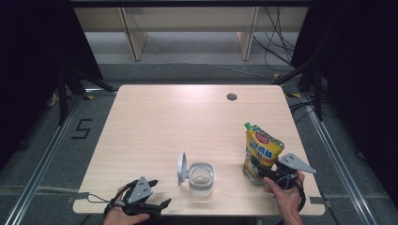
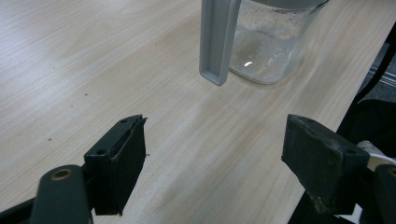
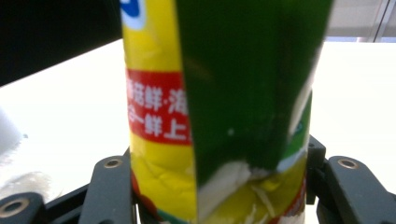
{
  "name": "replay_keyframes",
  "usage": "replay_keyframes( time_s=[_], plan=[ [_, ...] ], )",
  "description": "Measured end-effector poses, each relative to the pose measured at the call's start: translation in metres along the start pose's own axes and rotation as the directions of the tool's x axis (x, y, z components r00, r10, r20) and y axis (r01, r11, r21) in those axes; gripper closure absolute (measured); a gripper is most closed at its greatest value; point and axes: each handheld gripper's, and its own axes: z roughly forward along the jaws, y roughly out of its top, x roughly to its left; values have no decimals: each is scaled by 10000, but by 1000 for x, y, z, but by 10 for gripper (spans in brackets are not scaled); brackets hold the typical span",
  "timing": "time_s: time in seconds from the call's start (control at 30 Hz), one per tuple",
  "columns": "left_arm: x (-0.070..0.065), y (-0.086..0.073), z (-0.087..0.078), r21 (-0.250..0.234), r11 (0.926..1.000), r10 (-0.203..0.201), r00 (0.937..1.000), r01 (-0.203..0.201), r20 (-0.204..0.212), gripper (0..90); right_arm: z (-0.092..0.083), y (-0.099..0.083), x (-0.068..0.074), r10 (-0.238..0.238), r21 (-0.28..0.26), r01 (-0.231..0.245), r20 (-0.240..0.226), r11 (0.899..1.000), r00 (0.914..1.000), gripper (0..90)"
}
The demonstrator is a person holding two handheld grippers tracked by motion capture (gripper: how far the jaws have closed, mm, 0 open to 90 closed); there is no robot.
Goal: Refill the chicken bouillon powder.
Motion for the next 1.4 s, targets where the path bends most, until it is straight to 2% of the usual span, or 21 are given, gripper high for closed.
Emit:
replay_keyframes(
  time_s=[0.07,0.1,0.17,0.23,0.43,0.47,0.53,0.57,0.6,0.63,0.73,0.83,0.87,0.9,0.93,1.03,1.1,1.2,1.23,1.3,1.4],
  plan=[
    [1,0,-1,69,9999,154,9999,-154,-21,210,0,0,-2,-316,-206,313,-141,9993,9994,437],
    [1,0,0,102,9999,89,9999,-88,-94,210,-2,1,0,-193,-128,190,-230,9997,9996,438],
    [1,0,0,80,9999,109,9999,-109,-29,210,-5,3,0,-575,-386,572,-79,9976,9983,439],
    [2,0,0,202,9996,198,9998,-196,-68,210,-8,3,4,-365,-389,367,73,9986,9993,440],
    [1,0,0,73,9999,83,10000,-82,-53,210,-15,5,10,-502,-399,505,92,9979,9987,446],
    [1,0,0,92,9999,112,9999,-111,-42,210,-15,5,9,-927,-465,926,19,9946,9957,446],
    [2,0,0,166,9998,97,10000,-97,6,210,-18,6,13,-911,-412,911,10,9950,9958,447],
    [2,0,0,164,9998,99,10000,-100,9,210,-19,5,13,-1254,-476,1257,100,9909,9921,448],
    [2,0,0,162,9998,93,10000,-94,14,209,-20,3,19,-802,-373,789,-326,9962,9962,450],
    [2,0,0,162,9998,93,10000,-94,14,210,-20,3,19,-802,-373,789,-326,9962,9962,450],
    [1,0,1,131,9999,8,10000,-9,71,210,-25,6,25,-1407,-374,1397,-257,9895,9897,479],
    [1,0,1,129,9999,-15,10000,14,70,209,-29,7,30,-1311,-178,1305,-344,9913,9908,480],
    [1,0,1,139,9999,-13,10000,12,72,209,-31,6,35,-1563,-14,1563,-209,9877,9875,481],
    [3,0,0,305,9993,202,9998,-202,-4,209,-31,6,35,-1563,-14,1563,-209,9877,9875,481],
    [2,0,1,201,9997,138,9999,-138,-39,210,-30,7,33,-1957,-99,1955,-297,9807,9802,482],
    [1,0,1,134,9999,-14,10000,13,69,210,-34,9,38,-2149,-138,2145,-309,9766,9762,483],
    [1,0,1,129,9999,-14,10000,14,67,210,-36,11,42,-2499,-103,2497,-265,9683,9679,483],
    [6,1,-1,344,9982,489,9988,-489,-5,209,-37,12,46,-2895,-202,2891,-181,9571,9570,483],
    [5,0,0,330,9990,315,9995,-314,-49,209,-37,13,46,-3269,-192,3265,-207,9450,9448,484],
    [6,-1,1,281,9996,88,9999,-85,-112,209,-37,14,51,-3604,79,3611,-465,9325,9317,484],
    [8,-2,2,-10,9991,-421,9991,421,-90,209,-36,15,56,-4233,-37,4235,-452,9059,9049,485]
  ],
)
